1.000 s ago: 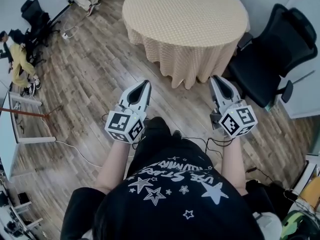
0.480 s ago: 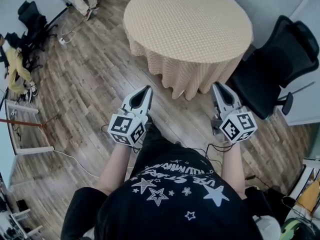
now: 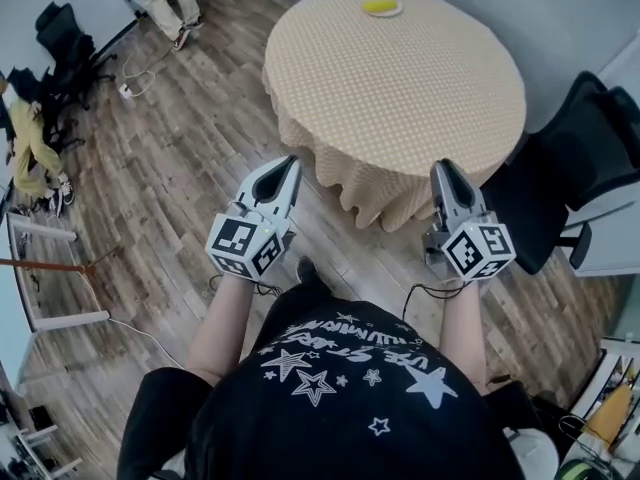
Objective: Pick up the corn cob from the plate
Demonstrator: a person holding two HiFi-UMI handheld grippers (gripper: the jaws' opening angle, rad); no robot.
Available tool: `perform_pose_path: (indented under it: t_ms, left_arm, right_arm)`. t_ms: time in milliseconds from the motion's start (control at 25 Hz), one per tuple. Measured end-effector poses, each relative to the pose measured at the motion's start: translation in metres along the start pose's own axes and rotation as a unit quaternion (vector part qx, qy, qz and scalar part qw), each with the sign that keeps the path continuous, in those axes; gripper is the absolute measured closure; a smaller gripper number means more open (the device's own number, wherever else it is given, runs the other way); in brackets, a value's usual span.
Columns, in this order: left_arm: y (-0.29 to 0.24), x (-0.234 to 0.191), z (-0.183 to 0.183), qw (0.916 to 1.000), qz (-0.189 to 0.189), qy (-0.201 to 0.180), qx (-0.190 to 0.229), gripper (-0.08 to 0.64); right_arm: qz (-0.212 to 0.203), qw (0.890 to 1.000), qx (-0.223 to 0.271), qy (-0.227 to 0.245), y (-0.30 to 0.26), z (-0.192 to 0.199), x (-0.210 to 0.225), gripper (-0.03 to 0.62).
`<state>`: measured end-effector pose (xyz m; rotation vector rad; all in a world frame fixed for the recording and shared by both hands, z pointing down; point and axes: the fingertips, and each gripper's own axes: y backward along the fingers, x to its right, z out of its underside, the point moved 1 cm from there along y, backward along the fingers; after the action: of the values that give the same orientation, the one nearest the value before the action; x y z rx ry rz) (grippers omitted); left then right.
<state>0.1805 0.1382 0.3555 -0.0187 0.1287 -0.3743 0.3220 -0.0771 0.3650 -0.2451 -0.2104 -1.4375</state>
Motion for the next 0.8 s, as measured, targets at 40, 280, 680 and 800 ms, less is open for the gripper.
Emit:
perform_pose_path:
  t_ms: [40,280,680,800]
  left_arm:
    - [-0.001,-0.013,-0.001,1.0000,-0.008,0.003,0.002,0.549]
    - [-0.003,-0.078,-0.001,0.9996,-0.021,0.017,-0.005,0.549]
    - [-0.001,-0.167,-0.002,0.9991,-0.030,0.029,-0.003,0.549]
    - [-0.001,-0.181,0.001,0.9987,-0.035,0.037,-0.006,0.548]
  right_arm:
    - [-0.002,1.000,0.000,-0.002,-0.012,-0.001,-0.002,0.535]
    - [-0.018,1.000,-0.008,-0.005,-0.079,0.001,-0.025,0.535]
    - [-0.027,0.999,-0.018,-0.003,-0.156,0.012,-0.061,0.535]
    - [-0.029,0.999,-0.031,0.005,-0.171,0.018,-0.063,0.535]
